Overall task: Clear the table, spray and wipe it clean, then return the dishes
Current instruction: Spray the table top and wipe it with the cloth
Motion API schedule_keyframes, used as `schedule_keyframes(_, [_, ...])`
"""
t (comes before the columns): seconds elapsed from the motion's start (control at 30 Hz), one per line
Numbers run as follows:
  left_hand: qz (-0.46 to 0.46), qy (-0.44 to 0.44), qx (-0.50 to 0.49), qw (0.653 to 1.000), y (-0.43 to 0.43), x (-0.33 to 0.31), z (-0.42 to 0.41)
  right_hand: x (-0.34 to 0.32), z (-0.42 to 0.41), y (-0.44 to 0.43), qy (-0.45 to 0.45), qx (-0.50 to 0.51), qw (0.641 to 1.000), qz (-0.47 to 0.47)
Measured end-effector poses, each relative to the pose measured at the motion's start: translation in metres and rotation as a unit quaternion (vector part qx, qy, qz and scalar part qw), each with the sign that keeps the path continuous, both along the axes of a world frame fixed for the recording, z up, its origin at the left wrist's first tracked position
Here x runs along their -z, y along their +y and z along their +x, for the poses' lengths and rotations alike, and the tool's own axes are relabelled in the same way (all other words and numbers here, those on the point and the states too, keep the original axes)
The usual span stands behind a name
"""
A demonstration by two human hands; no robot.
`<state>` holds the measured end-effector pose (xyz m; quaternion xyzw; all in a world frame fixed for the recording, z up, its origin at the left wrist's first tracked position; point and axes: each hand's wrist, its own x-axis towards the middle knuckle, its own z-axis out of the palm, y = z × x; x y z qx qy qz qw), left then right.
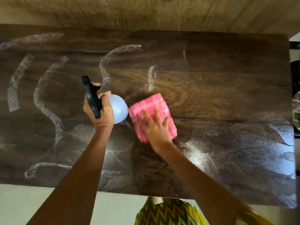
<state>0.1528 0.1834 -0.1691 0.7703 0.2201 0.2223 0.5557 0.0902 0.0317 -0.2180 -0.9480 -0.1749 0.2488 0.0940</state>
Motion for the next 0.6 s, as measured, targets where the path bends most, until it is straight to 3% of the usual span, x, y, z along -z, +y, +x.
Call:
schedule_keyframes(0.13, [0.017,0.005,0.005,1.0,0.001,0.003,0.0,0.0,-0.07,-0.059,0.006,-0.075,0.994,-0.074])
schedule_keyframes(0.27, [0.032,-0.005,0.004,0.999,0.002,0.009,0.0,-0.009,-0.036,-0.122,0.008,0.074,0.994,-0.074])
schedule_keyframes(0.4, [0.038,-0.013,0.008,0.999,0.001,0.01,0.002,-0.007,0.05,-0.089,0.022,0.189,0.978,-0.084])
schedule_keyframes(0.47, [0.036,-0.018,0.008,0.999,0.002,0.012,0.002,-0.005,0.072,-0.054,-0.002,0.172,0.983,-0.065])
schedule_keyframes(0.6, [0.033,-0.017,0.002,0.999,0.006,0.015,0.002,0.0,0.018,-0.027,-0.003,-0.003,1.0,-0.007])
